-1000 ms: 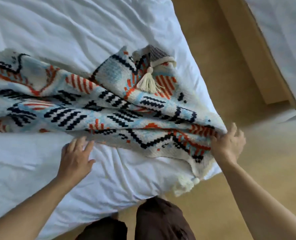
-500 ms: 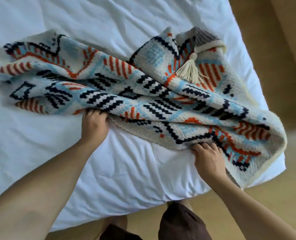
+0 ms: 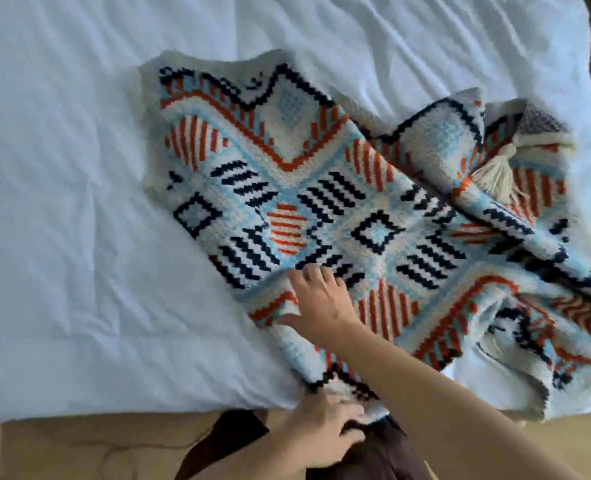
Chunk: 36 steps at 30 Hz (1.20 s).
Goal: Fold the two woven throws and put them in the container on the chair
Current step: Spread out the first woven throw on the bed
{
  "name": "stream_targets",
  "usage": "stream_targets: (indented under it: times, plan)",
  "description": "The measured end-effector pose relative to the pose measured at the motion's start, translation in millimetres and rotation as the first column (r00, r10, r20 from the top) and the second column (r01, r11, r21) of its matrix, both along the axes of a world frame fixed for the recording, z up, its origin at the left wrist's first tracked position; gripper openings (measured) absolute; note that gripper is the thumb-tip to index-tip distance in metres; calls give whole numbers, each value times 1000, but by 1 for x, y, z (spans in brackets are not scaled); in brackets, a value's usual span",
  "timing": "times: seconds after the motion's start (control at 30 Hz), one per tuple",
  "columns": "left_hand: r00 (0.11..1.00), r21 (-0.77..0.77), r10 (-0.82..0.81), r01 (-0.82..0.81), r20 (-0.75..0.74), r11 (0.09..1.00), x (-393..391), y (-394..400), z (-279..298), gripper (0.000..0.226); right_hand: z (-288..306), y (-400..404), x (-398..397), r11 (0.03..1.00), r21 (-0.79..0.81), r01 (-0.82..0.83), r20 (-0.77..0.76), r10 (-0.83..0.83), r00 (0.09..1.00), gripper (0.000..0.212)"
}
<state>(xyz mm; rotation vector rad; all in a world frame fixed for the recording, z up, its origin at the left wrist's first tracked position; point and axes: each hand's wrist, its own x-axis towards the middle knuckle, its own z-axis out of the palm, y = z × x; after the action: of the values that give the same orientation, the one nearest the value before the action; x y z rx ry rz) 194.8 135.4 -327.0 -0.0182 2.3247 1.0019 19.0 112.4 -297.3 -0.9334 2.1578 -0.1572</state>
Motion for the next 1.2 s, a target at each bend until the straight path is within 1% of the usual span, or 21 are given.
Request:
stream_targets:
  times: [0.07,0.17,0.23,0.3,0.37,0.43,0.47,0.53,0.6,0.63,0.67,0.73,0.77,0.8,0.83,0.9,1.0,1.03,1.1,1.13,1.2]
  plan:
    - [984,21,172,-171,-45,985,0,-42,13,34,-15,-21,8,996,93,10,-24,-8,1000,80]
    - [863,-128,469,-495,-189,860,0,-132,9,31,-31,-26,13,986,134,101,-54,-94,994,40]
    - [674,-224,705,-738,-221,636,-8,-199,0,23,-31,-25,20,959,66,275,35,-277,960,11]
    - [419,-275,898,-886,-133,372,-20,-261,-12,19,-25,-25,35,928,41,370,118,-372,921,14]
    - [149,-184,987,-970,63,159,-36,-310,-17,14,-19,-23,55,935,68,348,259,-353,899,27]
    - [0,-23,972,-1000,233,5,-54,-335,-15,12,-5,-21,74,972,115,204,479,-234,846,28]
    - [-3,43,950,-999,312,-17,-62,-340,-12,14,1,-21,81,988,133,77,562,-139,815,26]
    - [84,168,874,-986,478,3,-73,-341,0,16,9,-26,86,970,138,-202,661,62,748,15]
    - [214,270,756,-962,618,51,-75,-339,13,30,14,-40,78,952,152,-264,622,115,774,12]
    - [277,305,705,-948,653,90,-74,-336,15,32,16,-50,70,977,149,-153,546,48,836,18]
    - [350,321,664,-932,661,171,-72,-332,18,23,20,-62,60,990,119,70,434,-116,894,21]
    - [473,333,593,-881,651,338,-70,-322,27,12,31,-93,30,851,-130,509,193,-482,855,24]
    - [520,354,565,-853,641,383,-71,-318,30,13,34,-113,12,775,-257,577,108,-570,814,27]
    - [537,371,542,-842,647,391,-73,-314,34,11,33,-132,-8,762,-325,561,48,-579,814,33]
    - [522,362,542,-851,659,379,-73,-314,37,8,30,-152,-29,808,-320,494,-18,-527,850,44]
    - [456,303,620,-889,639,343,-70,-318,38,12,17,-194,-64,935,-148,323,-143,-343,928,74]
    - [433,89,773,-891,464,446,-48,-342,37,36,-5,-235,-85,959,138,249,-134,-231,964,117]
    - [388,19,827,-909,407,416,-35,-357,35,37,-10,-242,-84,949,189,253,-118,-234,965,114]
    - [215,-27,921,-971,325,236,-7,-391,32,35,-15,-254,-76,952,189,243,-83,-231,969,75]
    - [109,-22,951,-992,288,121,8,-409,34,30,-17,-260,-70,958,131,253,-66,-247,967,57]
    - [-50,10,978,-999,201,-53,32,-436,44,14,-7,-282,-52,957,-50,285,-7,-285,958,43]
